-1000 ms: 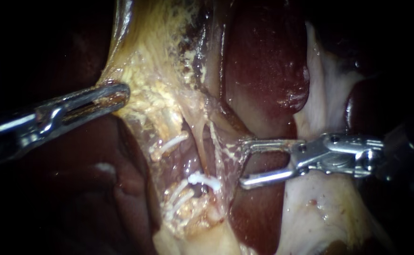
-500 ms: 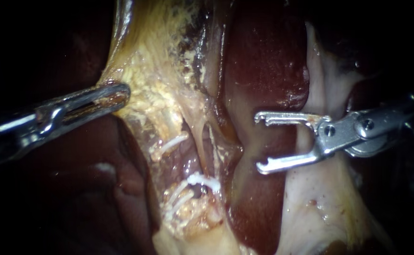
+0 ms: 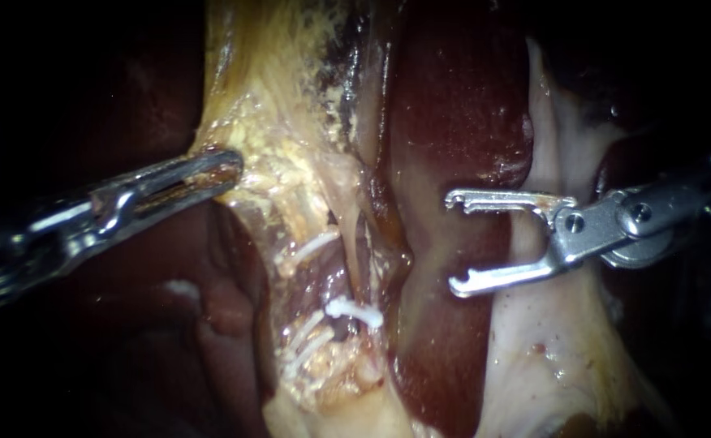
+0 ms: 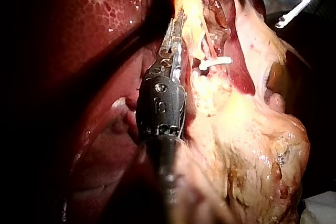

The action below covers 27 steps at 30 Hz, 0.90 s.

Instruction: Going back first clip right tube

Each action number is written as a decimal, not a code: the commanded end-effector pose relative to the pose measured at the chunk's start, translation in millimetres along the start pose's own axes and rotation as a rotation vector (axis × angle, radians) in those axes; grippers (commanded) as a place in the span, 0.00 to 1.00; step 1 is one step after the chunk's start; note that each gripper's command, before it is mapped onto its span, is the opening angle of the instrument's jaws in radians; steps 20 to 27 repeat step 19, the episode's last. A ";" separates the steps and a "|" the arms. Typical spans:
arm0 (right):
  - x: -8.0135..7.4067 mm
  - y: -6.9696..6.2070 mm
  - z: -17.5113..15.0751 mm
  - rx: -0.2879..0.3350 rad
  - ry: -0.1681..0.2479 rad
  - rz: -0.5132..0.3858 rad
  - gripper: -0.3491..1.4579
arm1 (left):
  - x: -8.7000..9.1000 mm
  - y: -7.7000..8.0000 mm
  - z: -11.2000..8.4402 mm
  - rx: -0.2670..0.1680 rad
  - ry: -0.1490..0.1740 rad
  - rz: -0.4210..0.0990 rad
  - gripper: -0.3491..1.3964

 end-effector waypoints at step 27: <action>0.0 0.1 0.3 -0.003 0.000 0.001 0.53 | 0.8 -0.7 2.6 0.014 0.020 0.006 0.00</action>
